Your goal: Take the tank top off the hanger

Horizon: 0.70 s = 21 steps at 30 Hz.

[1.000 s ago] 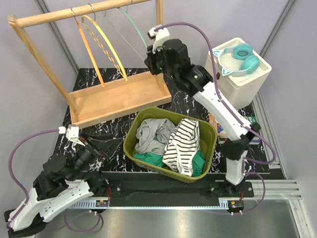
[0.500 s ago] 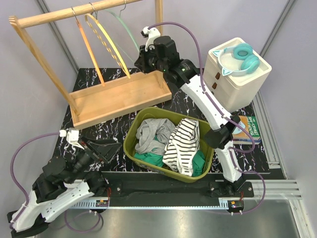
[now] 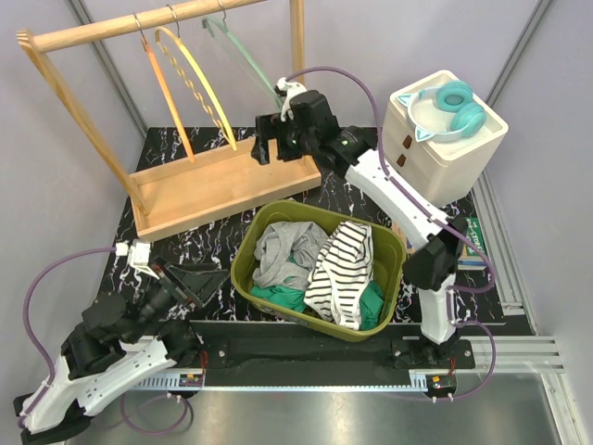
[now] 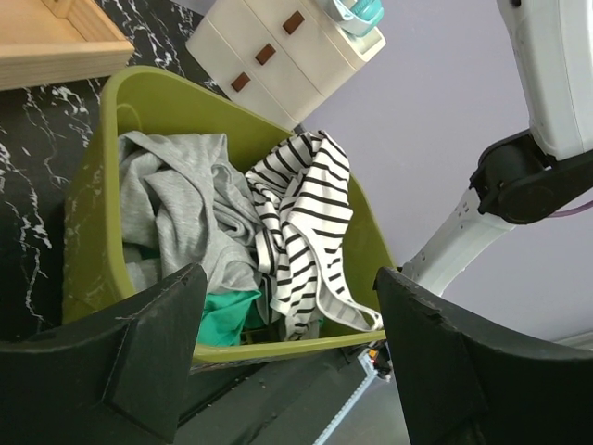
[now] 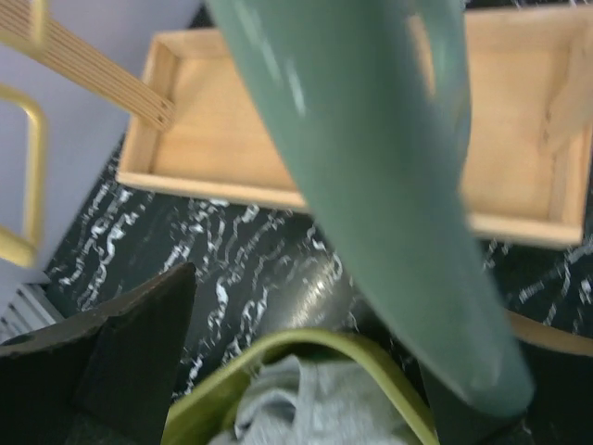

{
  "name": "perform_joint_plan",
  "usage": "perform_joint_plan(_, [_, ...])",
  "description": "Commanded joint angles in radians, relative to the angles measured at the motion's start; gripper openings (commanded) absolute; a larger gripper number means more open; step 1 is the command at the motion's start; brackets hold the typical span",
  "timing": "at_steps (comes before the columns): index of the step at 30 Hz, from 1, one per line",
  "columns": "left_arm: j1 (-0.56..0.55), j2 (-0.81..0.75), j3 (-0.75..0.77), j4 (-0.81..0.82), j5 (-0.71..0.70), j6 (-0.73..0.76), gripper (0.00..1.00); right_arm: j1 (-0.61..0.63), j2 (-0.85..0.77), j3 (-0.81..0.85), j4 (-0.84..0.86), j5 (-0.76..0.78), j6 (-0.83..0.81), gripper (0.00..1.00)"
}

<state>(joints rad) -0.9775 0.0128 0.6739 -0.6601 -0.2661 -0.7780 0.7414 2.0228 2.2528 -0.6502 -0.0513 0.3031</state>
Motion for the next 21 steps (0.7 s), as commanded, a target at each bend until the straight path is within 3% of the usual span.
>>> perform_joint_plan(1, [-0.003,-0.01,-0.023,0.022,0.041,-0.063,0.79,-0.004,-0.229,-0.201,-0.006,0.085,-0.005,1.0])
perform_joint_plan(3, [-0.003,-0.008,-0.042,0.022,0.047,-0.092,0.79,-0.004,-0.347,-0.306,0.0,0.108,0.002,1.0])
perform_joint_plan(8, [-0.003,-0.079,-0.102,0.024,0.054,-0.15,0.81,-0.004,-0.634,-0.76,0.072,0.148,0.095,1.0])
perform_joint_plan(16, [-0.003,-0.157,-0.174,0.053,0.083,-0.135,0.85,-0.004,-1.307,-1.42,0.156,0.167,0.28,1.0])
perform_joint_plan(20, [-0.003,-0.168,-0.212,0.135,0.146,-0.11,0.87,-0.004,-1.594,-1.571,0.159,0.078,0.343,1.0])
perform_joint_plan(21, [-0.003,-0.169,-0.236,0.221,0.224,-0.083,0.87,-0.004,-1.707,-1.591,0.164,0.055,0.35,1.0])
